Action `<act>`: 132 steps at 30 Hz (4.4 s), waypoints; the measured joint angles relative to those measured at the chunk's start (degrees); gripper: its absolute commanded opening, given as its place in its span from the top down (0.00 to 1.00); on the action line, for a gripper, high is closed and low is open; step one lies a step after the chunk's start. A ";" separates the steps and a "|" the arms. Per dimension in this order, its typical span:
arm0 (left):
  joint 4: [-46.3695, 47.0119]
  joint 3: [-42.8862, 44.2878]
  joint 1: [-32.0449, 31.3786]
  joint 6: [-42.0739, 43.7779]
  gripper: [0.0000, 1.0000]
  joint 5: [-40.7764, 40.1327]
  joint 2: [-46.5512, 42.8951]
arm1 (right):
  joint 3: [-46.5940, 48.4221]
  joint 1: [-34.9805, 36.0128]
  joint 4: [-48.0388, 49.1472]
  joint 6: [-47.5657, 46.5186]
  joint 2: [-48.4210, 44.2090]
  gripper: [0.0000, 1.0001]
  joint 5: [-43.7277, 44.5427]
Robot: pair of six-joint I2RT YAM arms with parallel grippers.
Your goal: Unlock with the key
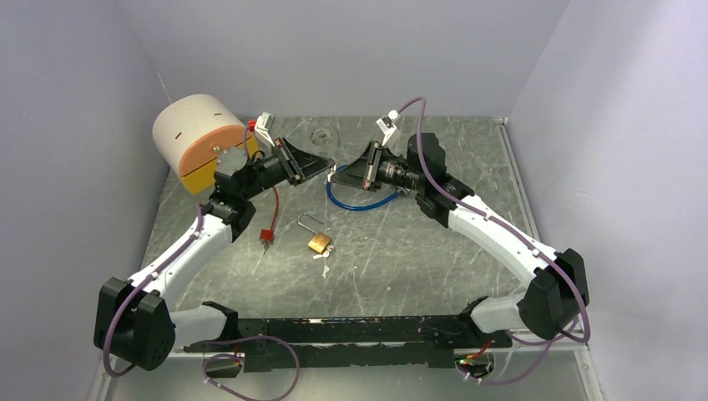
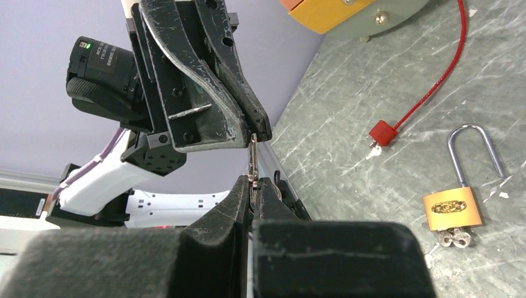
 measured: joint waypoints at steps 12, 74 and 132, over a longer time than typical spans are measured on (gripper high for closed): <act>-2.67 0.00 0.00 2.58 0.97 -0.07 -0.15 | 0.00 -0.28 -0.20 1.73 1.11 1.00 0.04; 25.46 11.26 0.28 -4.96 0.97 15.15 3.82 | 7.43 -1.03 19.06 -1.92 -2.56 0.55 -13.00; -36.79 20.72 0.11 17.25 0.18 -15.19 -3.41 | 20.79 8.39 -19.76 -29.44 5.77 1.00 17.49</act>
